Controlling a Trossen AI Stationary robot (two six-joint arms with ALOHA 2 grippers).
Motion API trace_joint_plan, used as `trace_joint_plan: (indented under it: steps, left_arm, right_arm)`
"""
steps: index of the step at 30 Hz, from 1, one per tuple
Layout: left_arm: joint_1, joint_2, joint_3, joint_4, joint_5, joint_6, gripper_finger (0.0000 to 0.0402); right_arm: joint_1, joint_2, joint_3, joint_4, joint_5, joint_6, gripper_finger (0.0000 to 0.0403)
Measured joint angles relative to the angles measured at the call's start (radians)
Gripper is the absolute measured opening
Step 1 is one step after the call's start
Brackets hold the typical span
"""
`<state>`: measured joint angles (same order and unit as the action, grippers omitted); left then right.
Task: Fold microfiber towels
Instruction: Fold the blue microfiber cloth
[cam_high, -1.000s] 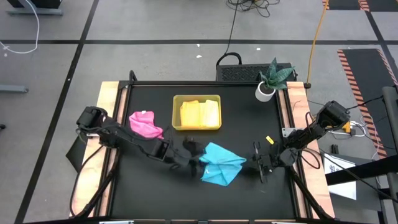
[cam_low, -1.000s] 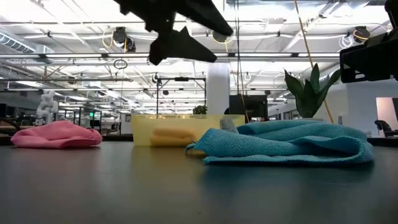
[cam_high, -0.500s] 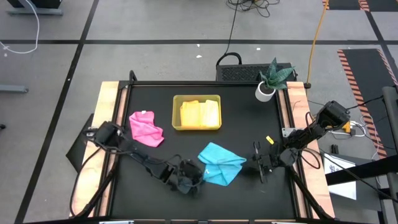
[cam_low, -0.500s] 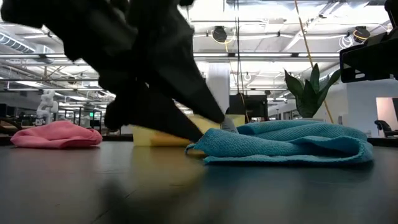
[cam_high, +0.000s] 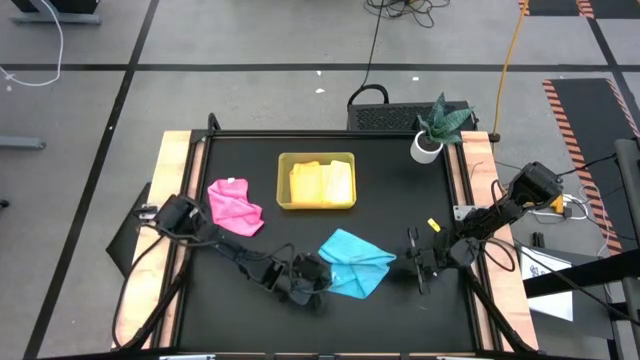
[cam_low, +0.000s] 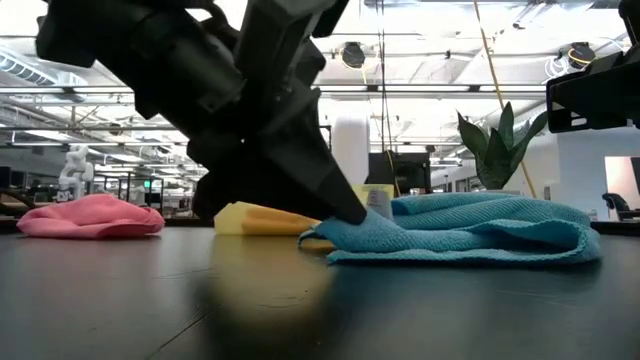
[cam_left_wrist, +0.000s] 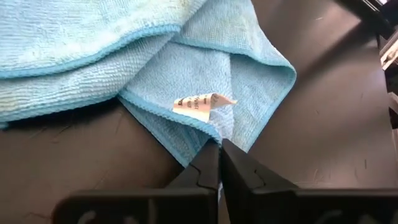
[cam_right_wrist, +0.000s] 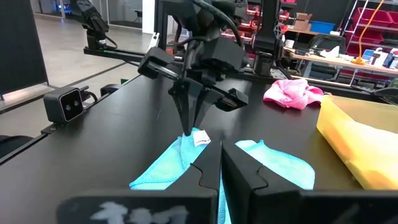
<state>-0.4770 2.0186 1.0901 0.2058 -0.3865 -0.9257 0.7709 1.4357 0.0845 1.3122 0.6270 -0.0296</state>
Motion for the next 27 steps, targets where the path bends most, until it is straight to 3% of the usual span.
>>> trace_joint_plan:
  steps: [3, 6, 10, 12, 15, 17, 21, 23, 27]
  left_arm:
    - [0.014, -0.022, 0.005, -0.037, 0.037, 0.0, 0.0006]
    - [0.032, -0.092, 0.077, -0.224, 0.056, 0.005, 0.0004]
    - [0.039, -0.171, 0.271, -0.561, -0.057, 0.107, 0.0003]
    - [0.032, -0.182, 0.397, -0.641, -0.111, 0.211, 0.0002]
    - [0.018, -0.183, 0.566, -0.648, -0.114, 0.401, 0.0002]
    - [0.007, -0.177, 0.648, -0.653, -0.089, 0.523, 0.0002]
    - [-0.008, -0.174, 0.71, -0.784, 0.061, 0.693, 0.0001]
    - [-0.008, -0.17, 0.736, -0.965, 0.056, 0.648, 0.0001]
    - [0.023, -0.17, 0.791, -1.386, -0.151, 0.379, 0.0001]
  right_arm:
    - [0.0, 0.0, 0.0, 0.0, 0.0, 0.0, 0.0004]
    - [0.0, 0.0, 0.0, 0.0, 0.0, 0.0, 0.0004]
    - [0.0, 0.0, 0.0, 0.0, 0.0, -0.001, 0.0004]
    - [0.0, 0.0, 0.0, -0.004, 0.0, -0.002, 0.0004]
    - [0.0, 0.0, 0.0, -0.003, 0.0, -0.007, 0.0004]
    - [0.0, 0.0, 0.0, -0.003, 0.0, -0.007, 0.0004]
    - [0.0, 0.0, 0.0, -0.008, 0.0, -0.008, 0.0004]
    - [0.0, 0.0, 0.0, -0.007, 0.0, -0.008, 0.0004]
    - [0.0, 0.0, 0.0, -0.003, 0.0, -0.008, 0.0004]
